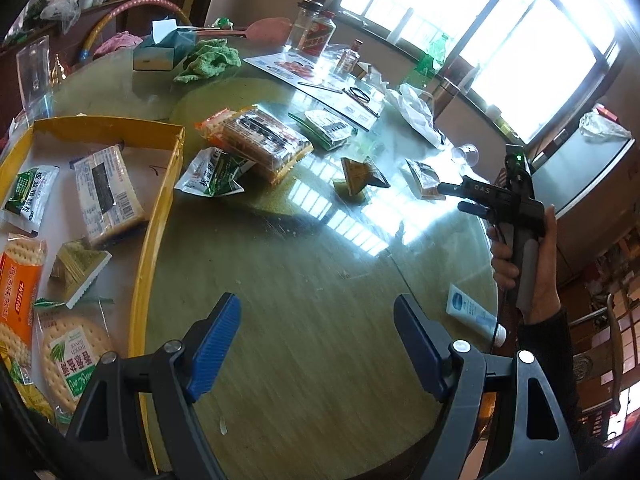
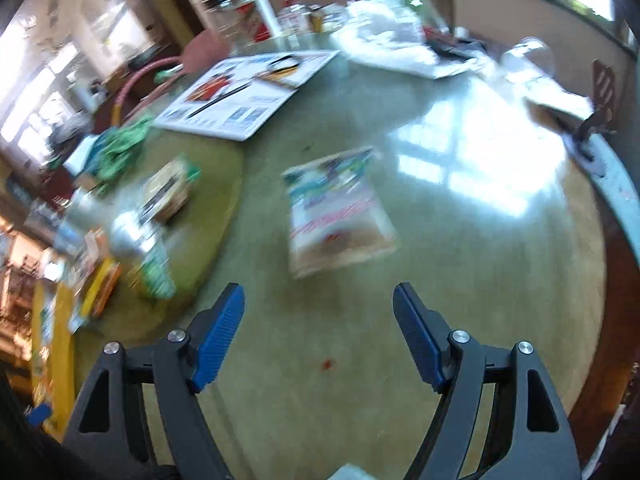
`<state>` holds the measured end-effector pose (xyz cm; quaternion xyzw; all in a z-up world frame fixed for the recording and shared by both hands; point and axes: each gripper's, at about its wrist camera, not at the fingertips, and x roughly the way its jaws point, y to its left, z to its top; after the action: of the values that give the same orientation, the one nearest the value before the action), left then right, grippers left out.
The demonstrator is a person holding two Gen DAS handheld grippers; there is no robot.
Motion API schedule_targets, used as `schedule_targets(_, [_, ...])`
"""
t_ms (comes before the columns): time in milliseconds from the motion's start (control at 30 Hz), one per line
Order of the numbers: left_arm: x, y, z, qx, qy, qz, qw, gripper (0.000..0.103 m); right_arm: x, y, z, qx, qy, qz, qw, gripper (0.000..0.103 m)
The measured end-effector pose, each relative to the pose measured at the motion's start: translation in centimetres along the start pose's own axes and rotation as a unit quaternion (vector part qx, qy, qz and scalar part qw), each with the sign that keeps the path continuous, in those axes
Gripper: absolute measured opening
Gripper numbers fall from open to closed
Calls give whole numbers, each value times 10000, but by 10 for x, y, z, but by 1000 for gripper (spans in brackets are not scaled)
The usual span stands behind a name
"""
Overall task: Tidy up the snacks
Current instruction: 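Grasp the clear printed snack bag on the table with right gripper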
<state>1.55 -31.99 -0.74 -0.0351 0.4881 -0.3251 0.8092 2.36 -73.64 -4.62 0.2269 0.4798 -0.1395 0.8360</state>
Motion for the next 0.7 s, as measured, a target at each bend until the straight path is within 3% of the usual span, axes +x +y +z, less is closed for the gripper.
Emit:
schedule_targets(133, [4, 4, 3, -37, 39, 32, 10000, 79, 20, -4, 23, 7, 23, -211, 9998, 77])
schedule_targets(300, [6, 7, 4, -78, 42, 90, 9999, 79, 40, 6, 39, -102, 0, -177, 9998, 77])
schedule_targets(400, [5, 8, 5, -99, 60, 88, 9999, 79, 51, 16, 38, -253, 69, -465, 9986, 77])
schedule_targets(533, [4, 5, 3, -51, 33, 75, 10000, 79, 56, 25, 36, -450, 48, -914, 9948, 66])
schedule_targets(700, [8, -6, 6, 64, 101, 88, 9999, 79, 48, 22, 25, -387, 42, -973, 9945, 59])
